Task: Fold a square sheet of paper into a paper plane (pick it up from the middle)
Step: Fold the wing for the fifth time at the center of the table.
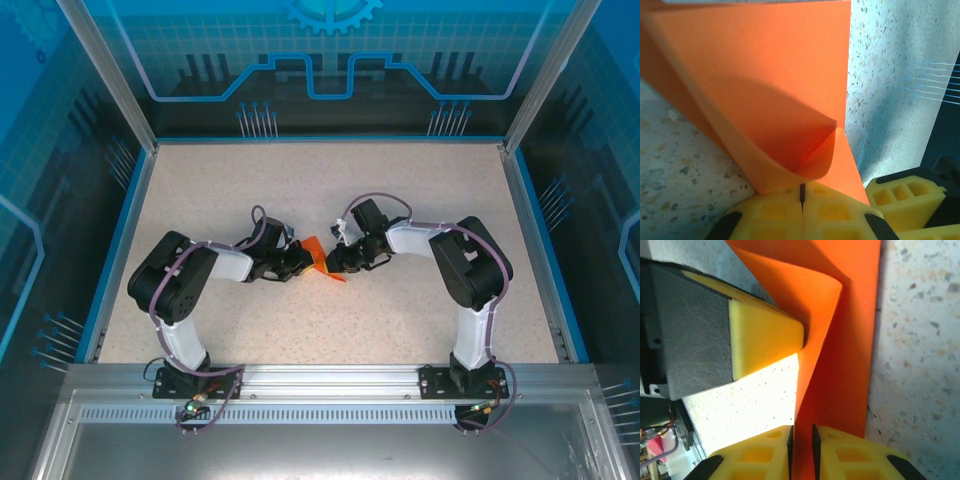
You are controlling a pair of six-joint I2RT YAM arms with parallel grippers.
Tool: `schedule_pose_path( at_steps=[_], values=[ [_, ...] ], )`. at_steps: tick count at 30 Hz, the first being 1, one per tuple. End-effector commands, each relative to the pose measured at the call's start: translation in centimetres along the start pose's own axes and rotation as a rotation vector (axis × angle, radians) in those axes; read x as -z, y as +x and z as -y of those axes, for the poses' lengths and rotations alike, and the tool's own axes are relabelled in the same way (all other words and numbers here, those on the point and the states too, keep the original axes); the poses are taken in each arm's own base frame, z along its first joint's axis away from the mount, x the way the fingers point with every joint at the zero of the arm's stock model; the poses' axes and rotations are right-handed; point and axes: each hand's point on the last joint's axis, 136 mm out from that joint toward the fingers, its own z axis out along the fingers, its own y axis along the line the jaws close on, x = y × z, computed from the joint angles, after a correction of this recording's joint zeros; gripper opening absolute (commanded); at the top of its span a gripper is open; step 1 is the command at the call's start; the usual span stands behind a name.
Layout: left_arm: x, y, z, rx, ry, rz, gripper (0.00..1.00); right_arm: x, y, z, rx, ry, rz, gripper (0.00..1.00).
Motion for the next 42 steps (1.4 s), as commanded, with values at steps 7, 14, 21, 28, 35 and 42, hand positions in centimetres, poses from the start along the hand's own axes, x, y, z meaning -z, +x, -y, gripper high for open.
schedule_pose_path(
  at_steps=[7, 14, 21, 28, 35, 42],
  values=[
    [0.8, -0.2, 2.2, -0.036, 0.040, -0.001, 0.10, -0.7, 0.6, 0.2, 0.003, -0.005, -0.034, 0.08],
    [1.5, 0.3, 3.5, -0.052, 0.129, 0.002, 0.16, -1.3, 0.9, 0.6, -0.031, -0.030, -0.031, 0.07],
    [1.3, 1.7, 2.8, -0.042, 0.134, -0.020, 0.17, -1.8, 1.5, 1.2, -0.039, -0.030, -0.051, 0.09],
    [1.2, 2.4, 2.5, -0.050, 0.127, -0.021, 0.16, -2.1, 1.9, 1.9, -0.058, -0.012, -0.062, 0.09],
    [1.1, 3.0, 2.2, -0.068, 0.133, -0.003, 0.13, -1.6, 1.0, 1.1, -0.081, -0.078, -0.006, 0.06],
    [0.4, 2.9, 2.6, -0.081, 0.133, 0.008, 0.10, -1.2, 0.4, 0.5, -0.098, -0.150, 0.046, 0.05]
  ],
)
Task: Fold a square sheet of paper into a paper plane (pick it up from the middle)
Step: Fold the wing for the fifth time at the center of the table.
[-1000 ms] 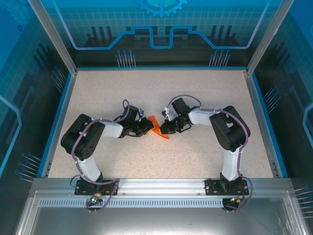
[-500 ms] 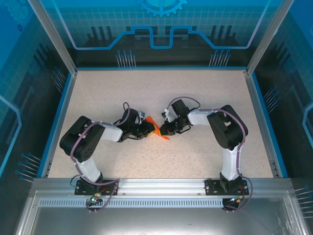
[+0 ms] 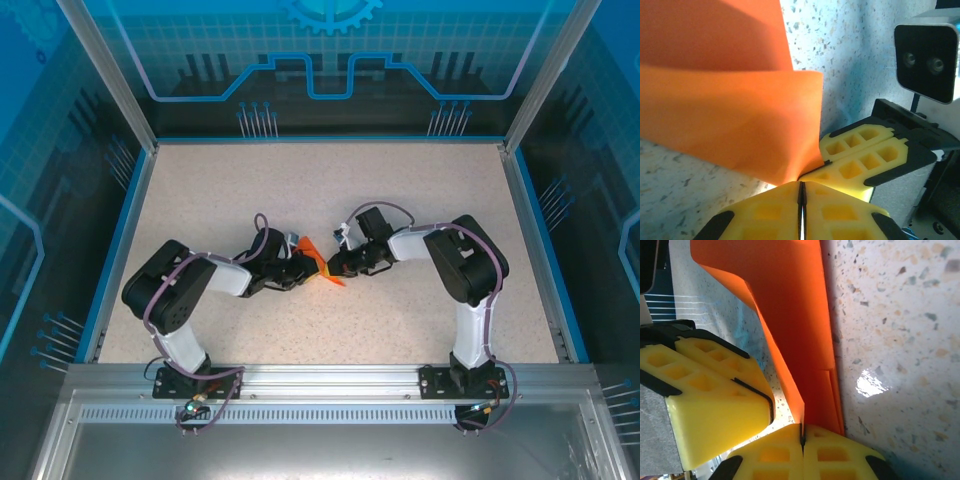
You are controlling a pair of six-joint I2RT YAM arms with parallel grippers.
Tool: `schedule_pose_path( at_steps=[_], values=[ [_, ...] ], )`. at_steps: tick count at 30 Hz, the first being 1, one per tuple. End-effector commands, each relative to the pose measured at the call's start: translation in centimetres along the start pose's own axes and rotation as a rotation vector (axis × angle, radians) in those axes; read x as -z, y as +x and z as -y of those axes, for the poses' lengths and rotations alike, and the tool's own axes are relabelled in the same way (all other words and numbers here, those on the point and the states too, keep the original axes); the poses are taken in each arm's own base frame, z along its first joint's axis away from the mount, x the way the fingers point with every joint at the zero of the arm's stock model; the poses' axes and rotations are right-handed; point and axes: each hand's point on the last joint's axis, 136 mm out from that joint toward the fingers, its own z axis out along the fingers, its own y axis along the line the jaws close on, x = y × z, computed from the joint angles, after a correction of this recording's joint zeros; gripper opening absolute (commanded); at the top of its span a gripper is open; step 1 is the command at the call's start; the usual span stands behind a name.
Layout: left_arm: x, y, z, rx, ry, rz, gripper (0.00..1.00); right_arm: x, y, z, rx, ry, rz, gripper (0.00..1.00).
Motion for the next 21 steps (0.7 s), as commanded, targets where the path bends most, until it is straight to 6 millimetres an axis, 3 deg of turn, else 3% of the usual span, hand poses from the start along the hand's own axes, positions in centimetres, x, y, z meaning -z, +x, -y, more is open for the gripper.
schedule_pose_path(
  at_steps=[1, 9, 21],
  values=[
    [-0.4, -0.5, 0.8, -0.026, 0.018, 0.030, 0.10, 0.0, 0.3, 0.0, -0.029, -0.024, 0.005, 0.05],
    [-1.2, -1.1, 0.2, -0.024, -0.006, 0.037, 0.08, 0.0, 1.0, 0.6, -0.004, 0.002, -0.022, 0.14],
    [-1.7, -1.1, -0.7, -0.016, -0.069, 0.017, 0.05, 0.5, 1.6, 1.1, 0.019, 0.067, -0.062, 0.08]
  ],
)
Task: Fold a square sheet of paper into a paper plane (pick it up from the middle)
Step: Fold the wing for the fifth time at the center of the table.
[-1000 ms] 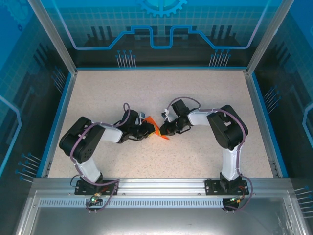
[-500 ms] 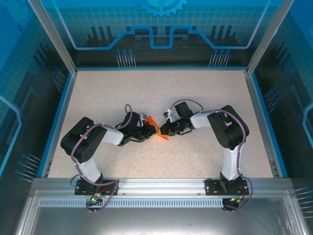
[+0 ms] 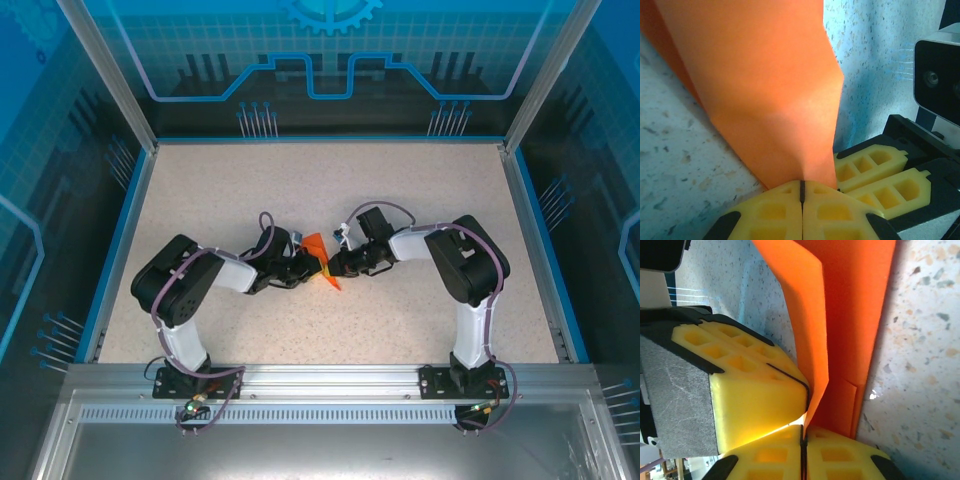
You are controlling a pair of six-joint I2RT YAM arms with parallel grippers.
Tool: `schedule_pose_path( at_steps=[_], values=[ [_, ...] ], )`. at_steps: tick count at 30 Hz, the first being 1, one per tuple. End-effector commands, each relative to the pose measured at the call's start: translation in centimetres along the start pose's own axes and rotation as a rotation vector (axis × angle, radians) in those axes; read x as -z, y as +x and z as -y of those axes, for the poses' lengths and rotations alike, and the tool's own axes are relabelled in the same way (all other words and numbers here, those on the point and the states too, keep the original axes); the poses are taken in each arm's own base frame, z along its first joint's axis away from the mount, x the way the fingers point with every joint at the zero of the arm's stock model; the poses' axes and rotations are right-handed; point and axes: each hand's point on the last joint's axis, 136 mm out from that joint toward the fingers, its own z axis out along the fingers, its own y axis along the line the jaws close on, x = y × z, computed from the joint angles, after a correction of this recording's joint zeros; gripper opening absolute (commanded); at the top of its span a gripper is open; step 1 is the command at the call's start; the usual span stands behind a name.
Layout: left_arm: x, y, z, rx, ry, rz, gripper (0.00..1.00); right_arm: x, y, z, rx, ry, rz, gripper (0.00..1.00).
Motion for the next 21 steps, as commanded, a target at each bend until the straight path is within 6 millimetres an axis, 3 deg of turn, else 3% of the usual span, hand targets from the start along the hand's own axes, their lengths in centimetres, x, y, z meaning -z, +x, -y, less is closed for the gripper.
schedule_pose_path(
  at_steps=[1, 11, 21],
  values=[
    [-0.4, -0.5, -0.4, -0.021, -0.051, 0.009, 0.05, 0.2, 1.4, 1.1, -0.035, 0.065, -0.052, 0.08],
    [-0.4, -0.6, -0.7, -0.027, -0.110, -0.012, 0.04, 1.2, 1.1, -0.3, -0.017, 0.063, -0.045, 0.13],
    [-0.6, -0.5, -0.7, -0.028, -0.109, -0.018, 0.04, 1.8, 2.7, -0.6, -0.053, 0.066, -0.097, 0.14]
  ],
)
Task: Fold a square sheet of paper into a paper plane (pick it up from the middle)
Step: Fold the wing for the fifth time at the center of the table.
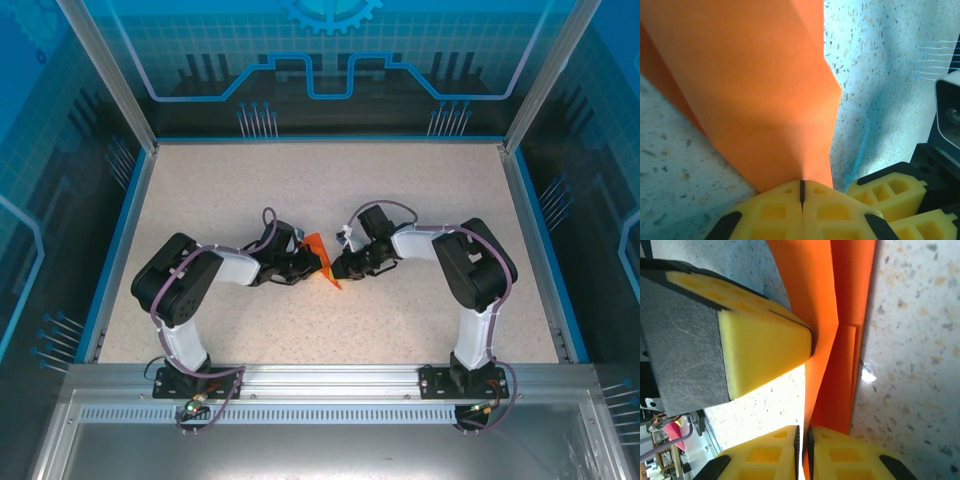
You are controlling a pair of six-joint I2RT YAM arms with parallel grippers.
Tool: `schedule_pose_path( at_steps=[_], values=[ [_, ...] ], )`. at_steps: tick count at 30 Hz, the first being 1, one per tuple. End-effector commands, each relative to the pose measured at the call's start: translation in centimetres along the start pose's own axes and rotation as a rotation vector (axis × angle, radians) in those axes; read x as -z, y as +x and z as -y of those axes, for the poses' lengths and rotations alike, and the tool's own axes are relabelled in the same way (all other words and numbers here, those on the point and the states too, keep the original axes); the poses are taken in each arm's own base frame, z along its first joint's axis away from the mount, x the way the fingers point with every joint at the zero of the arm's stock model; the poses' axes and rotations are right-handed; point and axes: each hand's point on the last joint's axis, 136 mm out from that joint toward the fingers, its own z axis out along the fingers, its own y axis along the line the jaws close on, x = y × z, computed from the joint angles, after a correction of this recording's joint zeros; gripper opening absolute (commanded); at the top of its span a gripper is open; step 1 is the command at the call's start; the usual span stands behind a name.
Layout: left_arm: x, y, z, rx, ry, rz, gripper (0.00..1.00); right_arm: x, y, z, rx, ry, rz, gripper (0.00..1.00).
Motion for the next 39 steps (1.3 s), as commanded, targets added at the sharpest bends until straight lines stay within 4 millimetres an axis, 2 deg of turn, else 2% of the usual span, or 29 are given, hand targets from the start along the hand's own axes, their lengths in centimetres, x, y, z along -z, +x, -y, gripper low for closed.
schedule_pose_path(
  at_steps=[1, 10, 17, 23, 34, 39],
  values=[
    [-0.4, -0.1, -0.6, -0.013, -0.037, 0.000, 0.04, 0.3, 1.1, -0.1, -0.019, 0.006, -0.040, 0.13],
    [-0.2, -0.2, 0.2, -0.023, -0.019, 0.002, 0.04, -0.7, 1.5, 1.6, -0.051, 0.036, -0.055, 0.08],
    [-0.4, -0.3, -0.1, -0.016, -0.035, 0.000, 0.04, -1.1, 1.8, 2.6, -0.066, 0.045, -0.056, 0.06],
    [-0.5, -0.3, -0.3, -0.009, -0.048, -0.006, 0.04, 0.2, 1.1, 1.1, -0.007, 0.040, -0.016, 0.12],
    [-0.8, -0.4, -0.8, 0.016, -0.094, -0.024, 0.03, 0.1, 2.3, 1.6, 0.019, 0.100, -0.041, 0.19],
    [-0.9, -0.4, -1.2, 0.027, -0.123, -0.033, 0.03, 0.1, 2.2, 2.0, 0.035, 0.139, -0.043, 0.17]
  ],
)
